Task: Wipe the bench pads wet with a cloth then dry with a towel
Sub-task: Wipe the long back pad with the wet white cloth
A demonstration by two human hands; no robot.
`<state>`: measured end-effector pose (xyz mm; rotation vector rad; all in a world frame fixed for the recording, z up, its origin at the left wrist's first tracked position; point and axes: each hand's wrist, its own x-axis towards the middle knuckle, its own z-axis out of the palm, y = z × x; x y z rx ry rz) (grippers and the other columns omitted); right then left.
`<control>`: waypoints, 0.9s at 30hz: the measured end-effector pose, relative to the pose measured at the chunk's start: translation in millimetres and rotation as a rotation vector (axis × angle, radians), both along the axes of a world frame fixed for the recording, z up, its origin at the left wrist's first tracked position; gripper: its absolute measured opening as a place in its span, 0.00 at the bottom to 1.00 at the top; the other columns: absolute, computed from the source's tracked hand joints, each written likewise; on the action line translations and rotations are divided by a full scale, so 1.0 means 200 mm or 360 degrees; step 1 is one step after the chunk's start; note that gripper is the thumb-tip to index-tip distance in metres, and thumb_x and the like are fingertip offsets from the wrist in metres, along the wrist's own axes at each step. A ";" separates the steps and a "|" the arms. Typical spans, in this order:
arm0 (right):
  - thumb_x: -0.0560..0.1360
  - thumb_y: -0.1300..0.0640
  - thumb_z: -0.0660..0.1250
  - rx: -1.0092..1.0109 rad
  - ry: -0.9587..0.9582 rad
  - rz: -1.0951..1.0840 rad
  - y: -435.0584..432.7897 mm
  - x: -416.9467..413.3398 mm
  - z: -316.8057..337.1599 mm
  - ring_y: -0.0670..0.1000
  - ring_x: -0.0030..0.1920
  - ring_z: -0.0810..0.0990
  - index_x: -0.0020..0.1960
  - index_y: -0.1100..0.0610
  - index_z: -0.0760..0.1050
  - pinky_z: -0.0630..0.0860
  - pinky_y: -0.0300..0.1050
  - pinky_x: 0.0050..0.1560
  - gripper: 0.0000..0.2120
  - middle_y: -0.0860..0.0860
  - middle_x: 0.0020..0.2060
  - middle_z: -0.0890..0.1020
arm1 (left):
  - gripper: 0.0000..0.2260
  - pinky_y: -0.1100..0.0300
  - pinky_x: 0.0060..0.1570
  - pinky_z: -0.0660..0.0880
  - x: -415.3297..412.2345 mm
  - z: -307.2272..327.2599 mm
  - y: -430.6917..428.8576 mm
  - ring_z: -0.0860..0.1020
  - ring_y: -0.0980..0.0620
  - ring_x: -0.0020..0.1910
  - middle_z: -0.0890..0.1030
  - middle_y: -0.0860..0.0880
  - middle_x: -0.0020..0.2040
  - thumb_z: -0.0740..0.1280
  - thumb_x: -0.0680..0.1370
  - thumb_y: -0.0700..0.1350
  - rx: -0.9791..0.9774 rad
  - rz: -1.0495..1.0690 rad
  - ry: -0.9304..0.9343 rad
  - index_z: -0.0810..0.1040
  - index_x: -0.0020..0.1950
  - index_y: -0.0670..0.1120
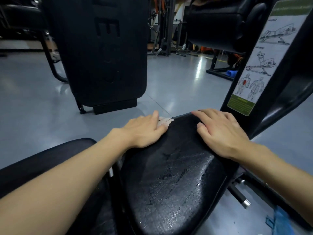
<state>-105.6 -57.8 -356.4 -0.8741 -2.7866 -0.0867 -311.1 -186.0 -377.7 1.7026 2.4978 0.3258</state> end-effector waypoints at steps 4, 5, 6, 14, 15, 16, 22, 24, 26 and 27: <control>0.82 0.41 0.43 -0.0013 -0.0030 0.0128 -0.16 -0.13 0.02 0.48 0.75 0.62 0.76 0.47 0.63 0.49 0.58 0.76 0.27 0.46 0.74 0.69 | 0.17 0.49 0.46 0.63 -0.01 -0.04 -0.12 0.71 0.43 0.55 0.73 0.48 0.53 0.50 0.82 0.62 0.0088 0.0125 -0.0025 0.64 0.50 0.50; 0.82 0.43 0.45 -0.0107 0.0026 0.0135 -0.21 -0.16 0.02 0.48 0.76 0.61 0.77 0.48 0.62 0.49 0.58 0.76 0.25 0.46 0.74 0.69 | 0.16 0.48 0.47 0.65 -0.02 -0.03 -0.11 0.72 0.43 0.55 0.72 0.48 0.53 0.51 0.82 0.62 0.0094 0.0119 -0.0076 0.64 0.49 0.50; 0.83 0.45 0.46 -0.0147 0.0042 0.0109 -0.24 -0.19 0.00 0.48 0.76 0.60 0.77 0.50 0.61 0.49 0.57 0.77 0.24 0.47 0.75 0.68 | 0.15 0.47 0.50 0.68 -0.04 -0.03 -0.10 0.72 0.44 0.56 0.72 0.48 0.54 0.52 0.82 0.61 0.0120 0.0098 -0.0146 0.66 0.49 0.50; 0.78 0.38 0.44 -0.0036 -0.0147 -0.0633 -0.30 -0.24 -0.08 0.62 0.80 0.45 0.79 0.49 0.56 0.44 0.68 0.76 0.32 0.58 0.81 0.52 | 0.16 0.55 0.49 0.61 -0.12 -0.06 0.04 0.72 0.41 0.60 0.74 0.42 0.55 0.52 0.84 0.54 0.0039 -0.0060 -0.0130 0.71 0.54 0.43; 0.78 0.37 0.43 -0.0044 -0.0198 -0.0645 -0.31 -0.25 -0.08 0.62 0.80 0.45 0.79 0.49 0.55 0.44 0.69 0.75 0.33 0.59 0.81 0.51 | 0.19 0.55 0.49 0.61 -0.11 -0.05 0.06 0.72 0.41 0.61 0.75 0.41 0.59 0.51 0.84 0.55 0.0006 -0.0062 -0.0140 0.71 0.59 0.41; 0.77 0.36 0.42 -0.0048 -0.0228 -0.0658 -0.32 -0.26 -0.08 0.63 0.80 0.46 0.79 0.50 0.56 0.44 0.70 0.75 0.35 0.59 0.80 0.52 | 0.21 0.54 0.49 0.60 -0.10 -0.03 0.09 0.72 0.41 0.62 0.75 0.41 0.62 0.50 0.84 0.56 -0.0035 -0.0066 -0.0163 0.71 0.63 0.41; 0.75 0.40 0.50 -0.0123 -0.0236 -0.0638 -0.31 -0.26 -0.05 0.65 0.78 0.55 0.74 0.55 0.69 0.49 0.74 0.72 0.33 0.63 0.77 0.62 | 0.20 0.50 0.48 0.64 -0.09 0.08 0.34 0.74 0.42 0.54 0.77 0.47 0.62 0.48 0.83 0.59 -0.0288 -0.0088 -0.0555 0.70 0.63 0.48; 0.75 0.41 0.50 -0.0126 -0.0241 -0.0614 -0.30 -0.26 -0.05 0.65 0.79 0.54 0.73 0.56 0.70 0.49 0.74 0.72 0.32 0.63 0.77 0.62 | 0.18 0.48 0.48 0.65 -0.11 0.06 0.33 0.75 0.42 0.53 0.77 0.47 0.60 0.47 0.82 0.61 -0.0356 -0.0151 -0.0510 0.68 0.60 0.50; 0.76 0.42 0.50 -0.0101 -0.0274 -0.0616 -0.29 -0.26 -0.05 0.65 0.79 0.54 0.73 0.57 0.70 0.49 0.75 0.72 0.32 0.63 0.77 0.61 | 0.18 0.49 0.48 0.66 -0.14 0.05 0.26 0.76 0.41 0.55 0.76 0.46 0.58 0.46 0.83 0.62 -0.0397 -0.0177 -0.0418 0.68 0.60 0.53; 0.76 0.42 0.50 -0.0104 -0.0298 -0.0618 -0.29 -0.27 -0.04 0.65 0.79 0.54 0.73 0.57 0.70 0.49 0.75 0.72 0.32 0.63 0.78 0.61 | 0.19 0.49 0.49 0.66 -0.17 0.05 0.21 0.76 0.40 0.55 0.76 0.45 0.58 0.45 0.83 0.63 -0.0393 -0.0163 -0.0392 0.68 0.61 0.54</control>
